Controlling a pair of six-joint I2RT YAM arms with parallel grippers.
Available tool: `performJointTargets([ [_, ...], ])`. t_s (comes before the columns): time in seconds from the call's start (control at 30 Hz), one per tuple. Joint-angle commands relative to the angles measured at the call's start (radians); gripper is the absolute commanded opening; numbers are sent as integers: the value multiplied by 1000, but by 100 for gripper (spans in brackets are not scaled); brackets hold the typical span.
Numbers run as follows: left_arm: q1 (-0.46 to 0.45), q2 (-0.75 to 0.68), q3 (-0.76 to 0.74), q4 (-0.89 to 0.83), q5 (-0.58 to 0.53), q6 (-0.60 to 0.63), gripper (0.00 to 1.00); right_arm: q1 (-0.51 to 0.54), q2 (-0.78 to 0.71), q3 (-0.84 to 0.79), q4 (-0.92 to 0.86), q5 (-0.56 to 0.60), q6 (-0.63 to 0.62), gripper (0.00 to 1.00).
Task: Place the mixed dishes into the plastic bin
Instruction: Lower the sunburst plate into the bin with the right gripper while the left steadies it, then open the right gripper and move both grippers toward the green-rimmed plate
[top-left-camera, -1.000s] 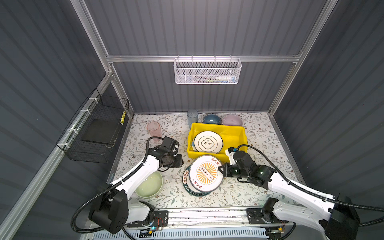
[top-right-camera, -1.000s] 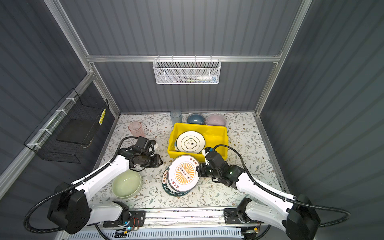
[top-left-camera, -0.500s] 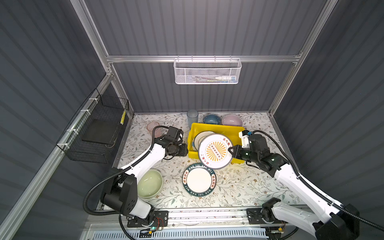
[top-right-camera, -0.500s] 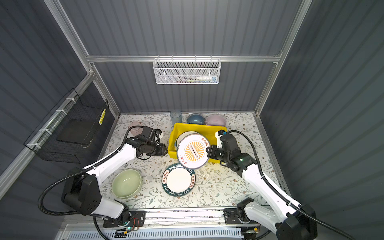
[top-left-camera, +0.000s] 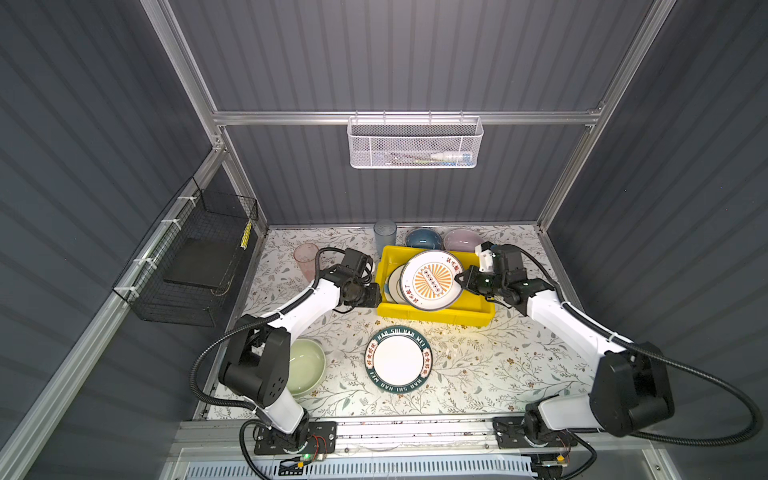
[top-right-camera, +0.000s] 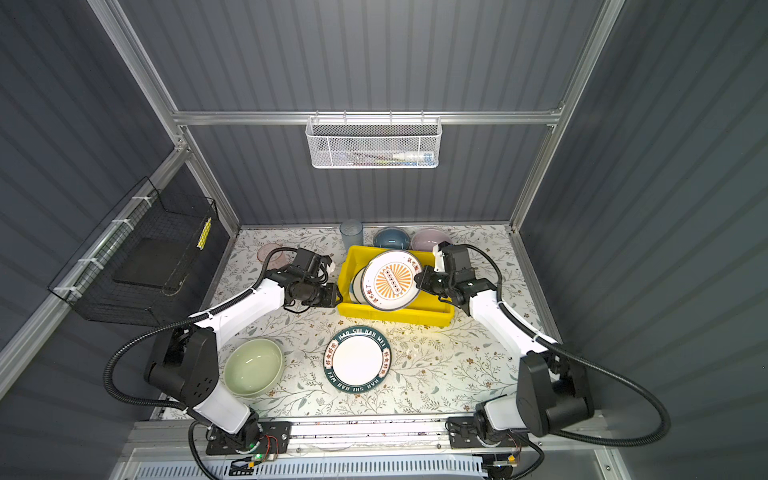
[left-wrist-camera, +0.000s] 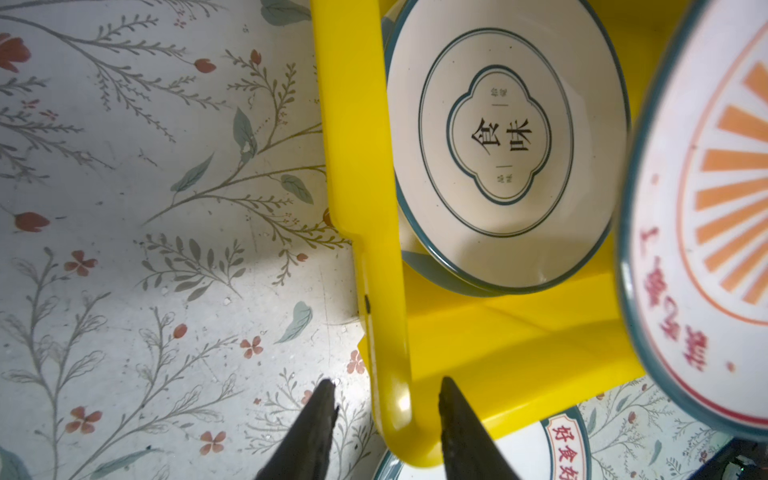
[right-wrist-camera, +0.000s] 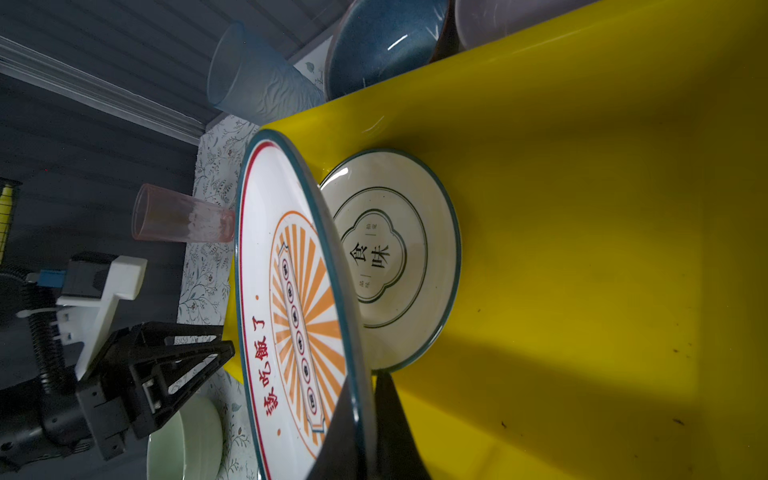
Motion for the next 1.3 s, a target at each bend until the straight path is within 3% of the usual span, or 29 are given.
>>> performJointTargets([
  [0.0, -3, 30, 36, 0, 25, 22, 41, -5, 78, 61, 108, -64, 14, 0],
  [0.23, -3, 42, 49, 1, 41, 20, 38, -5, 226, 101, 185, -111, 49, 0],
  [0.77, -3, 45, 51, -4, 64, 0, 36, -2, 346, 125, 185, -134, 42, 4],
  [1.1, -3, 3, 62, -40, 73, -11, 37, 7, 384, 140, 159, -125, 24, 14],
  [1.27, -3, -62, 42, -38, 102, -31, 38, 15, 370, 155, 99, -78, -17, 25],
])
